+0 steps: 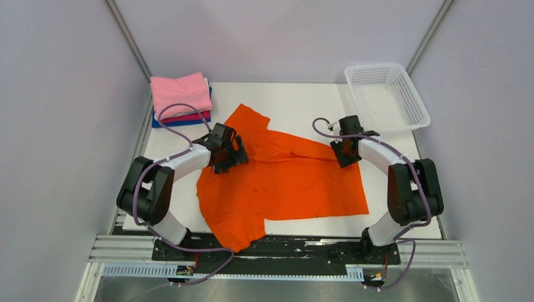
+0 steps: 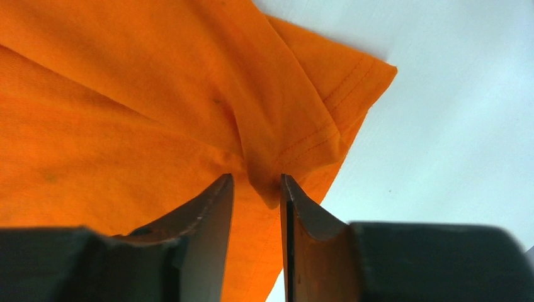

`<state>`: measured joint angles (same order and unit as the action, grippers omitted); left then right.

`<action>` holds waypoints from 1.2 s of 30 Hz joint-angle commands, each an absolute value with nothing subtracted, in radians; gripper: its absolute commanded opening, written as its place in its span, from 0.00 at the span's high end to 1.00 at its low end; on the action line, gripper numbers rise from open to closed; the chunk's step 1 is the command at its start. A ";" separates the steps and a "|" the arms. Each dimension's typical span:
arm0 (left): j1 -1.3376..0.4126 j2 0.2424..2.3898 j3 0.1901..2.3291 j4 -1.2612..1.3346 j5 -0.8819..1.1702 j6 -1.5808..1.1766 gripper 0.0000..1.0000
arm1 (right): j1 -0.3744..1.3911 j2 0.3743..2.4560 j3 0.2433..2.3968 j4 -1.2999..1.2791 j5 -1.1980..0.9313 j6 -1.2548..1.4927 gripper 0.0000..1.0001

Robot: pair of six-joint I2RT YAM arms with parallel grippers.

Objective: Fold and stack the t-shirts
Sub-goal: Flatten out the tshirt

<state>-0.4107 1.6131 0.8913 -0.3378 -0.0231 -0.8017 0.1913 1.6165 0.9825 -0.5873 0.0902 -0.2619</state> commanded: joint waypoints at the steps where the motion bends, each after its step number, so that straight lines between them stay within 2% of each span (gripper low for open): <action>1: -0.392 1.706 0.820 -0.444 -0.079 -0.767 0.00 | 0.177 1.630 1.009 -0.597 0.136 -0.260 0.89; 3: -0.391 1.706 0.822 -0.446 -0.080 -0.766 0.00 | 0.178 1.606 1.008 -0.588 0.137 -0.258 0.96; 7: -0.391 1.708 0.825 -0.448 -0.082 -0.766 0.00 | 0.178 1.552 1.001 -0.544 0.133 -0.268 1.00; 15: -0.391 1.664 0.846 -0.481 -0.123 -0.759 0.00 | 0.193 1.536 1.033 -0.356 0.244 -0.303 1.00; 25: -0.391 1.649 0.843 -0.480 -0.144 -0.771 0.00 | 0.194 1.725 1.204 -0.292 0.492 -0.265 0.99; 33: -0.390 1.639 0.832 -0.475 -0.143 -0.774 0.00 | 0.200 1.803 1.276 -0.192 0.519 -0.209 0.99; 36: -0.391 1.637 0.829 -0.471 -0.143 -0.778 0.00 | 0.206 1.821 1.307 -0.178 0.480 -0.209 0.96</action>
